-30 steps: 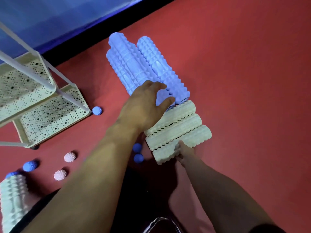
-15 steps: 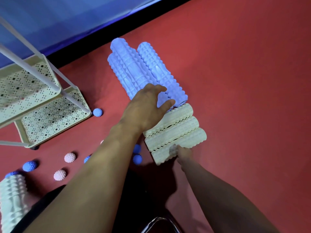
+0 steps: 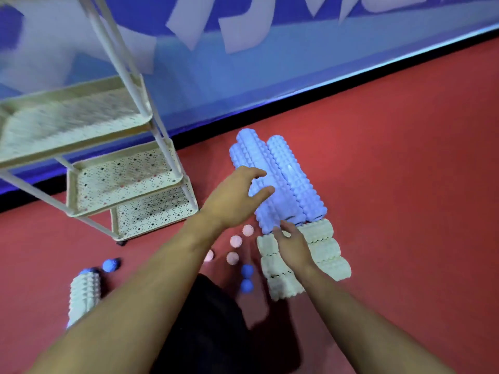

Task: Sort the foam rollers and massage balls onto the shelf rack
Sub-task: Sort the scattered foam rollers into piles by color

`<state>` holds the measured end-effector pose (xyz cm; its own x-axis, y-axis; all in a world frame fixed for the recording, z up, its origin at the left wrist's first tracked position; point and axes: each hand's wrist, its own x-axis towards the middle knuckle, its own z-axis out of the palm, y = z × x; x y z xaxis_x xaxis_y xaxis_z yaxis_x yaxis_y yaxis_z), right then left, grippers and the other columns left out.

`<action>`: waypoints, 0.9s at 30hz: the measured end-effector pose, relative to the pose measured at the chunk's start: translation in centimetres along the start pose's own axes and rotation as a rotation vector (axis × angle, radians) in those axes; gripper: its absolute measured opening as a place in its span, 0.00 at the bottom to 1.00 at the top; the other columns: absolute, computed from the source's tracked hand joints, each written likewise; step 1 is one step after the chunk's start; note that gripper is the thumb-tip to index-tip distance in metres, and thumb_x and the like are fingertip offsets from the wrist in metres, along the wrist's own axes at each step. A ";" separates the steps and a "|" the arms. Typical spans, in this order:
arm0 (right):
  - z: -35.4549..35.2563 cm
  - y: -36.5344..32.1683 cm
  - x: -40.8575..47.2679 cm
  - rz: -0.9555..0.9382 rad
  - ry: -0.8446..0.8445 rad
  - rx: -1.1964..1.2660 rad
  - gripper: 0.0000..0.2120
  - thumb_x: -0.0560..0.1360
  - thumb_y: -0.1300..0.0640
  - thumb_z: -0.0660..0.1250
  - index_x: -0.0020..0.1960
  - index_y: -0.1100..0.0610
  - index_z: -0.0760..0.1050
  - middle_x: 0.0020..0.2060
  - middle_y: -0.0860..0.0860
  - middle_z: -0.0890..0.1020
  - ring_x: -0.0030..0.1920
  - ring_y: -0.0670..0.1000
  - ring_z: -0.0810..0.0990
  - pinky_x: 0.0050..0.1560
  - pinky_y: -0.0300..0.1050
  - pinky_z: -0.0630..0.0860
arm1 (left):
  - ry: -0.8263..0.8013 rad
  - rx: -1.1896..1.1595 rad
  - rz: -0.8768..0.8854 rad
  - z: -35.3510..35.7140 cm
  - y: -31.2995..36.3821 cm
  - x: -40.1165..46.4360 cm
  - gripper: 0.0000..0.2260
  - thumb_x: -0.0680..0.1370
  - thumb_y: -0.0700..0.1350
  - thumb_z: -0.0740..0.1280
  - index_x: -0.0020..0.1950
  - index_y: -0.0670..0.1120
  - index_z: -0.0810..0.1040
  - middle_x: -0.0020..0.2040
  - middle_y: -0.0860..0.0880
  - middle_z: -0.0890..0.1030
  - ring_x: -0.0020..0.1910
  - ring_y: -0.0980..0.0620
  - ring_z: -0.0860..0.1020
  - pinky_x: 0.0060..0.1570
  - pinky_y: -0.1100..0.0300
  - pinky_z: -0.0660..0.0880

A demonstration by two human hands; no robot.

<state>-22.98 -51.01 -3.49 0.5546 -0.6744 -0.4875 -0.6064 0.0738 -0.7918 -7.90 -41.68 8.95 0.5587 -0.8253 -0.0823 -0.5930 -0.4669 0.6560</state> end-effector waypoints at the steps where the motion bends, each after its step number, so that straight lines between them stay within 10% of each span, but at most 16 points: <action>1: 0.6 -2.0 -0.4 -0.061 -0.021 -0.016 0.21 0.81 0.49 0.64 0.72 0.55 0.71 0.64 0.49 0.78 0.59 0.47 0.77 0.65 0.44 0.71 | 0.028 0.043 -0.002 -2.0 -0.8 -0.7 0.22 0.81 0.57 0.67 0.72 0.48 0.75 0.66 0.49 0.77 0.63 0.51 0.77 0.64 0.59 0.70; 14: 18.2 -19.0 -11.5 -0.799 -0.372 -0.705 0.25 0.81 0.41 0.59 0.75 0.51 0.68 0.71 0.50 0.72 0.71 0.53 0.71 0.70 0.49 0.68 | 0.391 0.125 -0.476 -20.0 -18.0 -23.5 0.22 0.81 0.56 0.67 0.70 0.45 0.76 0.67 0.45 0.79 0.61 0.47 0.79 0.62 0.54 0.74; 27: 33.9 -15.5 -15.7 -1.028 -0.627 -1.197 0.29 0.80 0.36 0.56 0.78 0.45 0.60 0.74 0.45 0.68 0.74 0.52 0.66 0.73 0.51 0.62 | 0.428 -0.357 -0.994 -13.8 -32.9 -33.4 0.31 0.79 0.60 0.68 0.76 0.46 0.68 0.70 0.42 0.76 0.63 0.45 0.79 0.65 0.52 0.73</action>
<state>-2.95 -16.69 3.93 0.9094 0.3076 -0.2799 0.2243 -0.9295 -0.2928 0.94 5.57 0.49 0.8815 0.0682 -0.4672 0.3839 -0.6796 0.6251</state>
